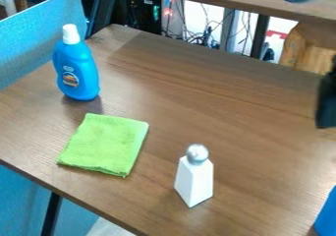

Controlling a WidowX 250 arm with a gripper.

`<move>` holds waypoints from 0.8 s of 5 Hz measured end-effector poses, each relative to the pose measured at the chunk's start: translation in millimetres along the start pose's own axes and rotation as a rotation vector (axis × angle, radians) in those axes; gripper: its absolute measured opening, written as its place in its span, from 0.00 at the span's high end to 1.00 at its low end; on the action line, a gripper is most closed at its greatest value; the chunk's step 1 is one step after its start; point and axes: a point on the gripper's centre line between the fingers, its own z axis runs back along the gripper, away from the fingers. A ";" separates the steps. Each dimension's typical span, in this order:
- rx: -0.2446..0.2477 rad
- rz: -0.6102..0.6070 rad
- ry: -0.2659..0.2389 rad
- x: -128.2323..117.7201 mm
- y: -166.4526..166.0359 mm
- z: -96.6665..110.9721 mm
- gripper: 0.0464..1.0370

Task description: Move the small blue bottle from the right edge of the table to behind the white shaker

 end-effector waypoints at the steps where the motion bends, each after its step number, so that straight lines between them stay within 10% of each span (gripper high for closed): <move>1: -0.069 -0.006 -0.022 20.5 -19.1 -5.6 0.04; 4: -0.072 0.108 0.110 20.4 -15.4 -18.9 0.04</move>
